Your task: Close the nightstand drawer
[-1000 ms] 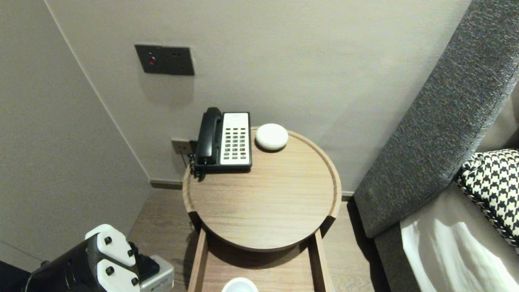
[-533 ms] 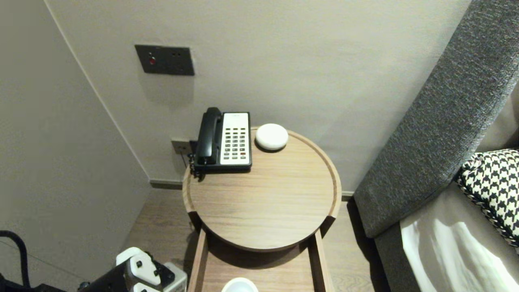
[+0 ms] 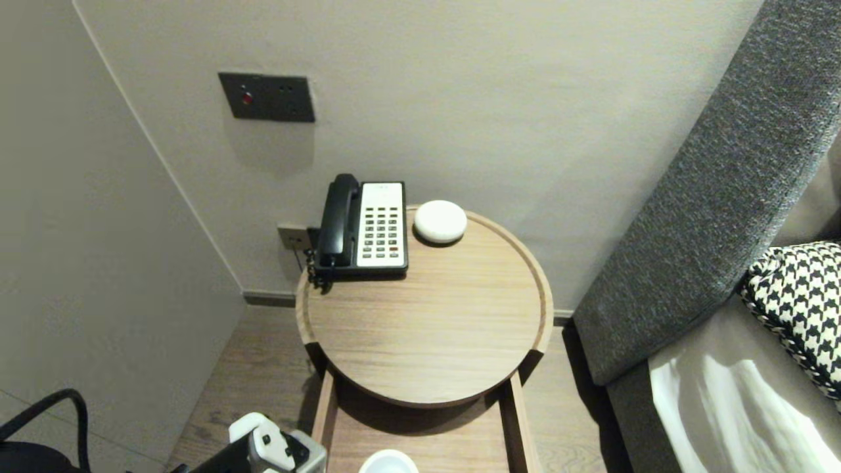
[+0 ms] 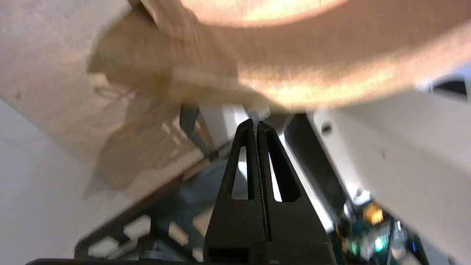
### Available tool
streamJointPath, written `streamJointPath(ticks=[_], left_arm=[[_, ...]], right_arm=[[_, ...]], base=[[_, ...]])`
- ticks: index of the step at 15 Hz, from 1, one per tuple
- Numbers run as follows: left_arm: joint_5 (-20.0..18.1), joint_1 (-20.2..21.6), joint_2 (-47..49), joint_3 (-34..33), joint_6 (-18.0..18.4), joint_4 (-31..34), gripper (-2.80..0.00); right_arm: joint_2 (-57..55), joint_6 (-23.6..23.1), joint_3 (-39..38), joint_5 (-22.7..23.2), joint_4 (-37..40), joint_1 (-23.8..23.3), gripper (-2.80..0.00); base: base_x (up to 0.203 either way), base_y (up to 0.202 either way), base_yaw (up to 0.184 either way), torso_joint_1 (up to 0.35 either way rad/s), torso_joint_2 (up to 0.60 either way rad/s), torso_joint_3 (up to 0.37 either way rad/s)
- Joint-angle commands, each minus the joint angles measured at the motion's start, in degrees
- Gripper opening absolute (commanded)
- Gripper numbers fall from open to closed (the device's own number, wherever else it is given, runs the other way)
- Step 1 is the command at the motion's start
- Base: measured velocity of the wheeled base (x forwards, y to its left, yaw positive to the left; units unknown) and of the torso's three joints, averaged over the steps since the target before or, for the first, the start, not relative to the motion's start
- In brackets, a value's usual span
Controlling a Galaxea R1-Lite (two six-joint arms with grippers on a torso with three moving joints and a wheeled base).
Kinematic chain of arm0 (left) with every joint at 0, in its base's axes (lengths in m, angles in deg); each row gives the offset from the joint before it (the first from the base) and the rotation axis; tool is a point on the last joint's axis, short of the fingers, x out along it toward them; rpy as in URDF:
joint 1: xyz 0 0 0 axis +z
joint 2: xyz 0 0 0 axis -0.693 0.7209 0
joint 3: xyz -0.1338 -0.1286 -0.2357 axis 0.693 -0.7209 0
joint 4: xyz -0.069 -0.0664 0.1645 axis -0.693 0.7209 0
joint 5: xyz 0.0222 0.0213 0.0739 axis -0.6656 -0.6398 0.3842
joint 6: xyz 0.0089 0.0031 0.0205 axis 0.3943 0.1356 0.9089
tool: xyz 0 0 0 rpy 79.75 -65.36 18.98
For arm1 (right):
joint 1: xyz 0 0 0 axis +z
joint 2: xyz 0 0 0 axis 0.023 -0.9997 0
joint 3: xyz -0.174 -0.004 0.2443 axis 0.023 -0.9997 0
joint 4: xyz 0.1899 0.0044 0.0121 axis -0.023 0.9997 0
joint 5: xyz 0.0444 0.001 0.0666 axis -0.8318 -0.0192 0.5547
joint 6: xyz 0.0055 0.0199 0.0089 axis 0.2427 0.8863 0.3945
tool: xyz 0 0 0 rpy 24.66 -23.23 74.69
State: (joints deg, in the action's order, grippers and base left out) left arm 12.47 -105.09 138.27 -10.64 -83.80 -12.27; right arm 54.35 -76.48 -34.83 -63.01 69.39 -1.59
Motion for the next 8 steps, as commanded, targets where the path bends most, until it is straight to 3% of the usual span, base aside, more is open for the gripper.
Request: streamJointPath(ticks=[1, 8], left_arm=[[1.4, 0.0, 2.3, -1.0, -0.4, -2.8, -2.8], [3.8, 3.3, 3.4, -1.0, -0.6, -5.8, -2.8]], right_arm=[[0.0, 0.0, -2.3, 0.0, -0.1, 0.0, -2.8], [0.0, 0.0, -2.3, 0.0, -0.1, 0.0, -2.8]], base=[[0.0, 0.0, 0.0, 0.0, 0.0, 0.0], [0.0, 0.0, 0.0, 0.0, 0.0, 0.0]])
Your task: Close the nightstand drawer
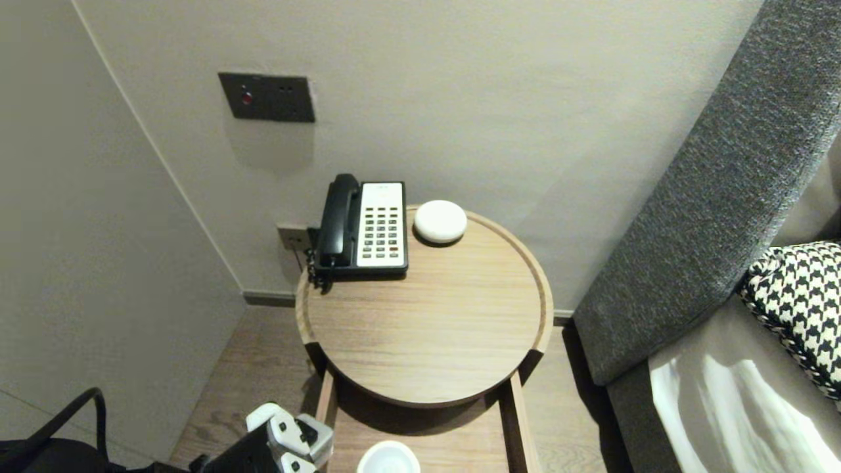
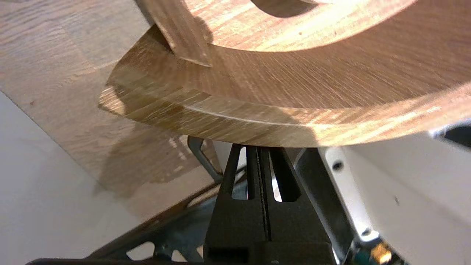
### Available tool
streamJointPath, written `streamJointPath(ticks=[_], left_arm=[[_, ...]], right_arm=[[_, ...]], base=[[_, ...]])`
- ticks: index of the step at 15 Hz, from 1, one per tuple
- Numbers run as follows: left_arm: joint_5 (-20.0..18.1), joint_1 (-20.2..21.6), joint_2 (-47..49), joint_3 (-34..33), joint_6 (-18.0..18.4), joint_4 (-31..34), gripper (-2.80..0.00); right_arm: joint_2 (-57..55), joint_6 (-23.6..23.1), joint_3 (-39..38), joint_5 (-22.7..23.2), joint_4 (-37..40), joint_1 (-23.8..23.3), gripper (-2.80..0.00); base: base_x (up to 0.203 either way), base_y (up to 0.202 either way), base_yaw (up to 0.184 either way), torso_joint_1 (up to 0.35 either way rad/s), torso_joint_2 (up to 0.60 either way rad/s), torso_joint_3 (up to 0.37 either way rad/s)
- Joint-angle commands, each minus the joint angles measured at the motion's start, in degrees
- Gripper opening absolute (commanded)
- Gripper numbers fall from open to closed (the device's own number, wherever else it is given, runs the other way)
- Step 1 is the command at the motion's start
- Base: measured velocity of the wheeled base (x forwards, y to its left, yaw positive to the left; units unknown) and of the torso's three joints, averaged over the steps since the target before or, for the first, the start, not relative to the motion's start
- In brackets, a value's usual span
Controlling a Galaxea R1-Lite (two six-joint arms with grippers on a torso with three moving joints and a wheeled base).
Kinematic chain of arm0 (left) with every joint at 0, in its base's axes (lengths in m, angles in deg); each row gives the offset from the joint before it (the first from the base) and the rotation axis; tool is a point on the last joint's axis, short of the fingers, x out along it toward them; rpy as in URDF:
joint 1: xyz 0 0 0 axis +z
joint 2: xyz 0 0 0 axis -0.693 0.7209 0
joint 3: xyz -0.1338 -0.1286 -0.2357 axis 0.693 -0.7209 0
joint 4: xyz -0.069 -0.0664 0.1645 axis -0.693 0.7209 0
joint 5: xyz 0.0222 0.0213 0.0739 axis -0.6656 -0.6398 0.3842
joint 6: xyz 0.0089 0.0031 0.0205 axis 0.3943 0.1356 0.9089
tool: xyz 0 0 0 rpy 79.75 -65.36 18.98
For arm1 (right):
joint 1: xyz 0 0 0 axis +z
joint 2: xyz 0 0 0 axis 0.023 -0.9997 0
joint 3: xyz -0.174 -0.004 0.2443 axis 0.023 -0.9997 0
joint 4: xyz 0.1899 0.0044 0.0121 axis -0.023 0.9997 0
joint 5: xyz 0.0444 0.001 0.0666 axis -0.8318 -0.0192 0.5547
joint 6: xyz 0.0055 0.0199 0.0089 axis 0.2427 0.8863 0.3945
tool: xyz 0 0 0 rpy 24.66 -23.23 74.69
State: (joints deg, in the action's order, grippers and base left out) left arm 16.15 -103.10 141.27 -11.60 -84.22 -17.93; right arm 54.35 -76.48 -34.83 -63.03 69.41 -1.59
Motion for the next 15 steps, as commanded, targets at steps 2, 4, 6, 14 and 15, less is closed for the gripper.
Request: streamJointPath(ticks=[2, 4, 6, 14, 15], left_arm=[[0.1, 3.4, 0.5, 0.3, -0.1, -0.3, -2.8], [0.0, 5.1, 0.8, 0.8, 0.0, -0.4, -2.8], [0.1, 7.6, 1.9, 1.4, -0.1, -1.9, -2.8], [0.5, 15.7, 7.7, 4.2, -1.6, -10.9, -2.8], [0.4, 16.2, 7.7, 4.7, -1.8, -10.9, -2.8]], right_arm=[[0.0, 0.0, -2.3, 0.0, -0.1, 0.0, -2.8], [0.0, 0.0, -2.3, 0.0, -0.1, 0.0, -2.8], [0.0, 0.0, -2.3, 0.0, -0.1, 0.0, -2.8], [0.0, 0.0, -2.3, 0.0, -0.1, 0.0, -2.8], [0.0, 0.0, -2.3, 0.0, -0.1, 0.0, -2.8]], base=[[0.0, 0.0, 0.0, 0.0, 0.0, 0.0], [0.0, 0.0, 0.0, 0.0, 0.0, 0.0], [0.0, 0.0, 0.0, 0.0, 0.0, 0.0], [0.0, 0.0, 0.0, 0.0, 0.0, 0.0], [0.0, 0.0, 0.0, 0.0, 0.0, 0.0]])
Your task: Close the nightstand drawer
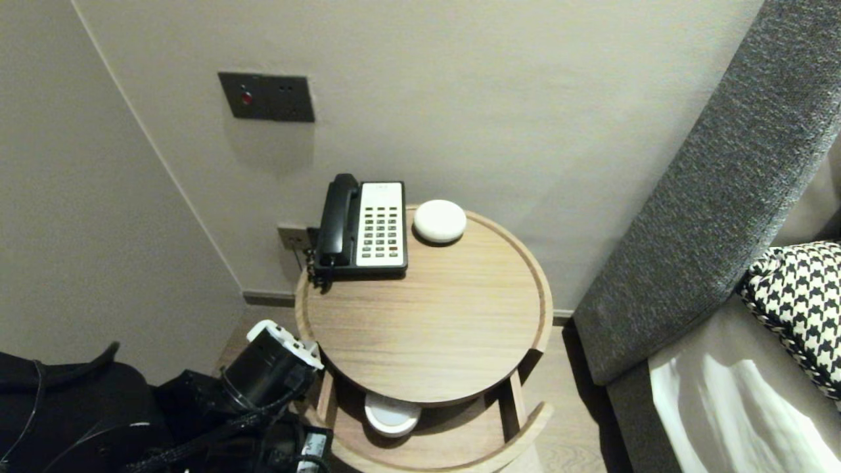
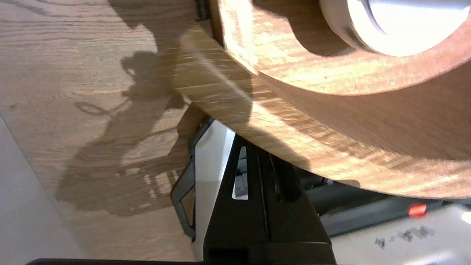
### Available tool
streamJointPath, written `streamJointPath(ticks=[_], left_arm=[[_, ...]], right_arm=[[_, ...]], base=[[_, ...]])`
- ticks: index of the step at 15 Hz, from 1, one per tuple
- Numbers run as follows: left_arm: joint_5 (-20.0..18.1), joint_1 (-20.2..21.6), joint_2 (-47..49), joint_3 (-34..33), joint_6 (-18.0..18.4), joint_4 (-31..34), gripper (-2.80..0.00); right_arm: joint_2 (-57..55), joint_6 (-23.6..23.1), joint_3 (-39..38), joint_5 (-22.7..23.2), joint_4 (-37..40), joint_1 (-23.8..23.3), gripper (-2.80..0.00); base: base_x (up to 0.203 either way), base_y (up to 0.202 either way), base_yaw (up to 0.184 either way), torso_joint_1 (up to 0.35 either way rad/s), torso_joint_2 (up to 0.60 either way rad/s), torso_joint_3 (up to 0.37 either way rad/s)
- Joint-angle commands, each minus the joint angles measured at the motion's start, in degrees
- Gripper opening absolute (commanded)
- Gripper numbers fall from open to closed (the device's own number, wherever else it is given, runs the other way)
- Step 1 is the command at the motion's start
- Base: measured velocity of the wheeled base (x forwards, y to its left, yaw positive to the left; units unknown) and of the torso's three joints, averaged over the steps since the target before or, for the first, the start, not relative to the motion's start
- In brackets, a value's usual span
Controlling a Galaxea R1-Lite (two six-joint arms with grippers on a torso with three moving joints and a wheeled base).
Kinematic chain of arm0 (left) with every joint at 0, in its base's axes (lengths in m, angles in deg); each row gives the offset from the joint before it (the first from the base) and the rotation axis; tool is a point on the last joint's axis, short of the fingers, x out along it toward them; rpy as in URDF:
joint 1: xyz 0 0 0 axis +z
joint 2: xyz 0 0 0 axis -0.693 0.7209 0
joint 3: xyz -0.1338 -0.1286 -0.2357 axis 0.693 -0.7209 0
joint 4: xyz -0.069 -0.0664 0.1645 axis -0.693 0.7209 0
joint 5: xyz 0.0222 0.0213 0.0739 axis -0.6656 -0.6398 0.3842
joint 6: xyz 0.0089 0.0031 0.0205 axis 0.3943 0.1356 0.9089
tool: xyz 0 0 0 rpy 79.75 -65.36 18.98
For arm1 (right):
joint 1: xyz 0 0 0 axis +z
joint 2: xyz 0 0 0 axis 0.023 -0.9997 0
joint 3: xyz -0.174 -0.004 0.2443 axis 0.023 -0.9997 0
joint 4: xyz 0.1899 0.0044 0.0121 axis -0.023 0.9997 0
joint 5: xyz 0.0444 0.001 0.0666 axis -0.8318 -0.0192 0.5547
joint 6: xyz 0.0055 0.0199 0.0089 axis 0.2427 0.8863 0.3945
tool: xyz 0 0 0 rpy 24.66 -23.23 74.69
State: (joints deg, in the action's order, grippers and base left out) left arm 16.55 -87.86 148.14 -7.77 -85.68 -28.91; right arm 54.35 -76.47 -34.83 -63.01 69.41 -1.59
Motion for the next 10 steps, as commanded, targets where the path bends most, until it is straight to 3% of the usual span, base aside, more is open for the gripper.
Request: streamJointPath(ticks=[1, 10], left_arm=[[0.0, 1.4, 0.8, 1.4, -0.5, 0.0, -2.8], [0.1, 4.9, 0.9, 5.7, -5.1, 0.0, -2.8]], right_arm=[[0.0, 0.0, -2.3, 0.0, -0.1, 0.0, -2.8], [0.0, 0.0, -2.3, 0.0, -0.1, 0.0, -2.8]], base=[[0.0, 0.0, 0.0, 0.0, 0.0, 0.0], [0.0, 0.0, 0.0, 0.0, 0.0, 0.0]])
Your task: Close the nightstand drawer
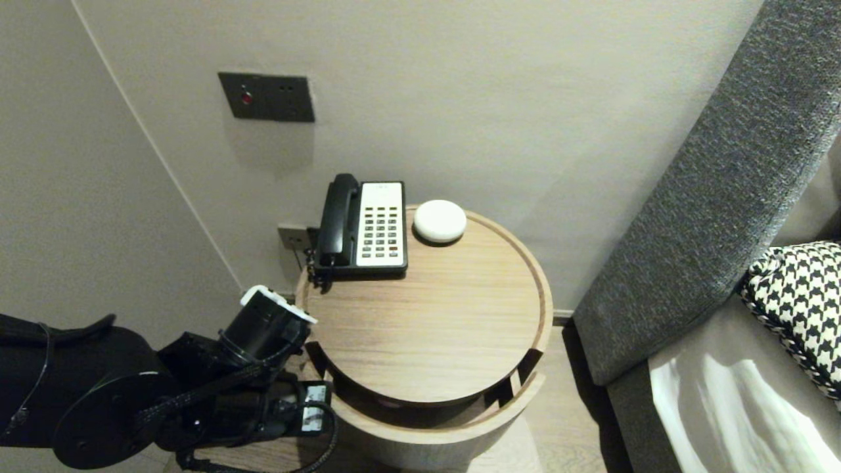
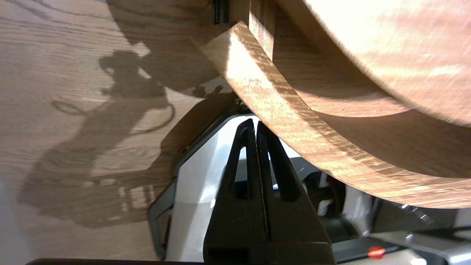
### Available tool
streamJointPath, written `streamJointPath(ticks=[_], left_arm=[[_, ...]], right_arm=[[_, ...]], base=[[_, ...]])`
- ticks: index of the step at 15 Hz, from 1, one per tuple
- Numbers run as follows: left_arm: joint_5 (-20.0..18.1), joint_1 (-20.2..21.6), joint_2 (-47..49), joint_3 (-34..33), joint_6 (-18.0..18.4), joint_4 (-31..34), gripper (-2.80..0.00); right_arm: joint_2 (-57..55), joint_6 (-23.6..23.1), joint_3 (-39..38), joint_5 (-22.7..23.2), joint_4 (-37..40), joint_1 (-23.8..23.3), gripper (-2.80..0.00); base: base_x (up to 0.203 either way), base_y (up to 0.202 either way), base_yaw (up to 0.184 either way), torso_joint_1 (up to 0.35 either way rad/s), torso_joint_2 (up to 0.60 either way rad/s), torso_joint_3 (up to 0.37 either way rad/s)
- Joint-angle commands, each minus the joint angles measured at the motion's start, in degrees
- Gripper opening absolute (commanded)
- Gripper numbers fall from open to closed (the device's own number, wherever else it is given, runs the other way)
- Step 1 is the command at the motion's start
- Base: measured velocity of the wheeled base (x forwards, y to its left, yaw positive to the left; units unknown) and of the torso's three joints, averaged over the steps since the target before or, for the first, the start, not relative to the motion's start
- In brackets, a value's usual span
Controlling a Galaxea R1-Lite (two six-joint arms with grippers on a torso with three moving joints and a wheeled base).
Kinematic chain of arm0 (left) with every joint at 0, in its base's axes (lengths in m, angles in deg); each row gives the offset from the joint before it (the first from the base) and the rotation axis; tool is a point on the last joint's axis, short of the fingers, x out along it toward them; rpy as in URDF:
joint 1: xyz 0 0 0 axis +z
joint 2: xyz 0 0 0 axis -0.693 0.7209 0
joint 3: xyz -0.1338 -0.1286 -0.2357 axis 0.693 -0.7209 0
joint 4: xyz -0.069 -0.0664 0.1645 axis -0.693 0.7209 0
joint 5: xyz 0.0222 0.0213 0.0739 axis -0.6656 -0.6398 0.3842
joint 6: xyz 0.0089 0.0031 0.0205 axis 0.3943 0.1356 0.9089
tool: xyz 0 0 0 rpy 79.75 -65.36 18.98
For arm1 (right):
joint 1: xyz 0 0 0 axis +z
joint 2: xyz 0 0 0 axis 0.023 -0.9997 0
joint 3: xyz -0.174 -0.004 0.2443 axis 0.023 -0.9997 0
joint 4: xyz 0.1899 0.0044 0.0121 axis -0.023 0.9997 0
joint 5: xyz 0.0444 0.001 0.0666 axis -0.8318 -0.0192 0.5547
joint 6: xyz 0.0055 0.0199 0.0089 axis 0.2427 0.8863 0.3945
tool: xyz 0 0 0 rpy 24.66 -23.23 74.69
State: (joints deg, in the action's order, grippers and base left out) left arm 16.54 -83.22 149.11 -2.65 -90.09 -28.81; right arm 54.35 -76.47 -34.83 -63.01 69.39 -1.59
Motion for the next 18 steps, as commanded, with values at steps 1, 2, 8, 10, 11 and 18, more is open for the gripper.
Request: streamJointPath(ticks=[1, 2, 8, 10, 11, 18], left_arm=[[0.1, 0.2, 0.0, 0.6, -0.8, -0.1, -2.8], [0.1, 0.2, 0.0, 0.7, -0.9, -0.1, -2.8], [0.0, 2.1, 0.1, 1.8, -1.4, -0.1, -2.8], [0.1, 2.2, 0.1, 2.2, -2.0, -0.1, -2.8], [0.8, 2.2, 0.3, 2.2, -2.3, -0.2, -2.8], [3.1, 2.3, 2.2, 4.5, -5.2, -0.2, -2.8]], right_arm=[[-0.1, 0.0, -2.3, 0.0, -0.1, 0.0, -2.8], [0.0, 0.0, -2.3, 0.0, -0.1, 0.0, -2.8], [0.0, 0.0, -2.3, 0.0, -0.1, 0.0, -2.8], [-0.1, 0.0, -2.3, 0.0, -0.1, 0.0, -2.8], [0.0, 0.0, -2.3, 0.0, -0.1, 0.0, -2.8], [0.0, 0.0, -2.3, 0.0, -0.1, 0.0, -2.8]], base=[[0.0, 0.0, 0.0, 0.0, 0.0, 0.0], [0.0, 0.0, 0.0, 0.0, 0.0, 0.0], [0.0, 0.0, 0.0, 0.0, 0.0, 0.0], [0.0, 0.0, 0.0, 0.0, 0.0, 0.0], [0.0, 0.0, 0.0, 0.0, 0.0, 0.0], [0.0, 0.0, 0.0, 0.0, 0.0, 0.0]])
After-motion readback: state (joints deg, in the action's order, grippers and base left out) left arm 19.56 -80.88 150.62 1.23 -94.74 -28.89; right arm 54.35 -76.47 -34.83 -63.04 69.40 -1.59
